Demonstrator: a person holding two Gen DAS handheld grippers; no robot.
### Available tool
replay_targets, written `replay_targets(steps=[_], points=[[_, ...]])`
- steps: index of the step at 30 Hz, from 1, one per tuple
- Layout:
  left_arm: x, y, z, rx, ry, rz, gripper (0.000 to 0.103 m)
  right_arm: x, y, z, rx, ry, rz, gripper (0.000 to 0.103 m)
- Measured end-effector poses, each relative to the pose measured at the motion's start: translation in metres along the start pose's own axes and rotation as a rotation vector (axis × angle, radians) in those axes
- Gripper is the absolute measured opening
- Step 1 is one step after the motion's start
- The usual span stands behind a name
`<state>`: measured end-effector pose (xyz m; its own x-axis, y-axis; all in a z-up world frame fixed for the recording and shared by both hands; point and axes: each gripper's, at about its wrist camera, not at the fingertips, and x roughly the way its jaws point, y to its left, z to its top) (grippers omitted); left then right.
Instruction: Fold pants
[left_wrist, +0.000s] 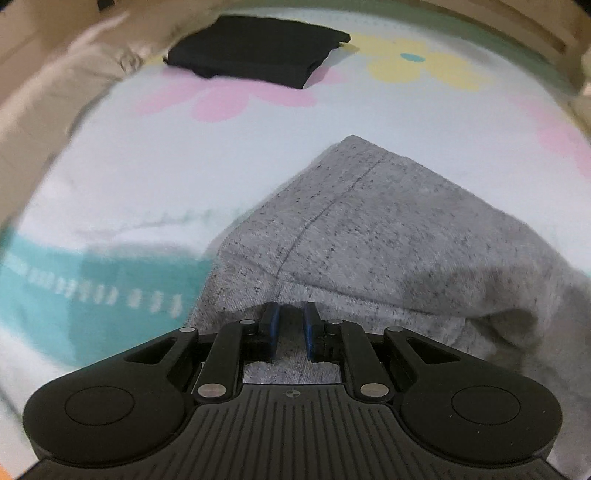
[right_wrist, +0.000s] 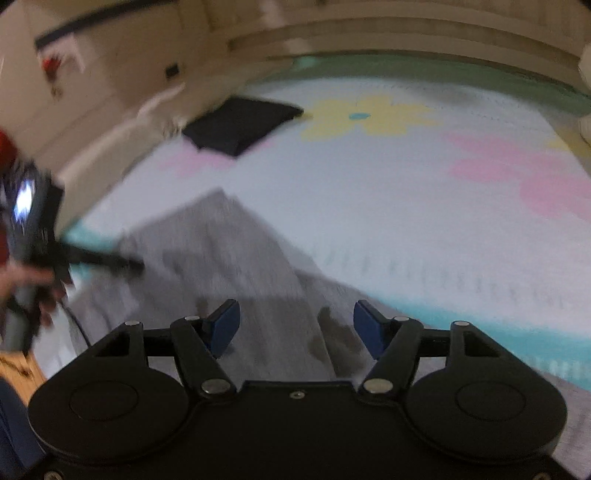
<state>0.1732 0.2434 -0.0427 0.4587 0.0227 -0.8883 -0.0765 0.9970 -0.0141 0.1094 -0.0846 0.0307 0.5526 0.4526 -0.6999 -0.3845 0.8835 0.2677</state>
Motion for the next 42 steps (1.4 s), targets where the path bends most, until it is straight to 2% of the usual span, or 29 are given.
replay_targets(steps=[2,5,11,14,18,20,21,22,24,28,32,35,39,42], points=[[0.002,0.009,0.003,-0.040,0.010,-0.040,0.013,0.010,0.002,0.013,0.022,-0.035,-0.010,0.072],[0.004,0.015,0.003,-0.028,0.025,-0.071,0.013,0.039,0.013,0.037,-0.049,-0.021,-0.046,0.074],[0.009,0.026,0.006,-0.065,0.042,-0.120,0.013,0.114,0.044,0.069,-0.218,0.152,-0.013,0.073],[0.008,0.025,0.006,-0.060,0.045,-0.125,0.013,0.143,0.048,0.075,-0.239,0.255,0.028,0.073],[0.009,0.024,0.006,-0.046,0.044,-0.125,0.013,0.166,0.049,0.076,-0.227,0.302,0.050,0.071],[0.008,0.023,0.006,-0.046,0.043,-0.122,0.013,0.171,0.046,0.077,-0.170,0.328,0.092,0.045],[0.010,0.023,0.007,-0.044,0.041,-0.120,0.013,0.173,0.044,0.078,-0.129,0.354,0.119,0.018],[0.010,0.022,0.007,-0.040,0.040,-0.117,0.013,0.174,0.042,0.080,-0.080,0.376,0.134,0.018],[0.008,0.020,0.006,-0.037,0.036,-0.111,0.013,0.165,0.043,0.081,-0.036,0.354,0.125,0.018],[0.005,0.021,0.006,-0.036,0.034,-0.117,0.013,0.132,0.048,0.085,-0.047,0.301,0.149,0.015],[-0.009,0.034,0.006,-0.083,0.023,-0.129,0.013,0.087,0.070,0.081,-0.097,0.243,0.198,0.015],[-0.033,0.052,0.003,-0.136,-0.044,-0.039,0.013,0.055,0.099,0.068,-0.174,0.218,0.241,0.015],[-0.063,0.079,-0.007,-0.199,-0.135,0.072,0.013,0.037,0.146,0.037,-0.304,0.221,0.283,0.015],[-0.077,0.094,-0.014,-0.272,-0.174,0.136,0.013,0.040,0.177,0.006,-0.388,0.248,0.298,0.006]])
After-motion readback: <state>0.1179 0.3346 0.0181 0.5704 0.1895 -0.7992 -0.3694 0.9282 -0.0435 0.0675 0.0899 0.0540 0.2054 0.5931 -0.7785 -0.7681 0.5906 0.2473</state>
